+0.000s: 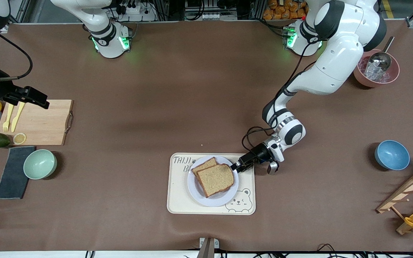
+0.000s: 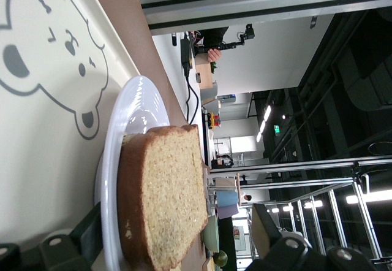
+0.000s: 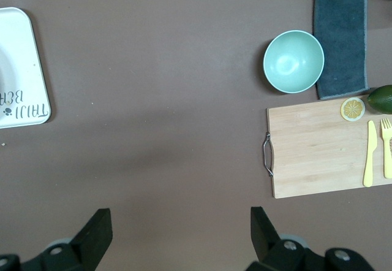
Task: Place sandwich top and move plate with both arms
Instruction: 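Set the plate down in the middle of the tray with the left gripper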
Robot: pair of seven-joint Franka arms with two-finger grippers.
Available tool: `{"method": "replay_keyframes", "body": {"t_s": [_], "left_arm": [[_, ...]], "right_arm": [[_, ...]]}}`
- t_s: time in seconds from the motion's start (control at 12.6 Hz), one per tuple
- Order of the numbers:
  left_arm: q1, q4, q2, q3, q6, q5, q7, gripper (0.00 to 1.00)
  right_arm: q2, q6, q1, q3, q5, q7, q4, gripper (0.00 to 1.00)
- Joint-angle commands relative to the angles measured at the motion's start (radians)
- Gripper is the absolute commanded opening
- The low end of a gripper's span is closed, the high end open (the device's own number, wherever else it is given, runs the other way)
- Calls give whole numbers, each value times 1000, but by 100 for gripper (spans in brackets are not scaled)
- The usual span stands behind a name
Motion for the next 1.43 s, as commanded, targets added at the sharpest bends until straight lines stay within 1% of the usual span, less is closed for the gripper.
{"method": "replay_keyframes", "body": {"t_s": [0.0,0.32,0.72,0.88,1.11,1.35], "left_arm": [[34,-54,-40,-34,10,-46,28,100],[34,-70,-71,-51,10,-89,30,100],[33,-87,-111,-54,24,-93,36,100],[33,-82,-146,-54,106,-93,28,100],[33,-79,-161,-52,142,-93,27,100],[33,-67,-217,-52,306,-92,15,100]], "right_arm": [[-23,1,5,-8,-8,9,-18,100],[-23,-2,4,-9,-8,6,-20,100],[-21,1,-7,-9,-8,3,-20,100],[-20,6,-8,-9,-8,3,-18,100],[-20,1,-7,-9,-8,3,-18,100],[-21,-3,-11,-9,-8,3,-20,100]]}}
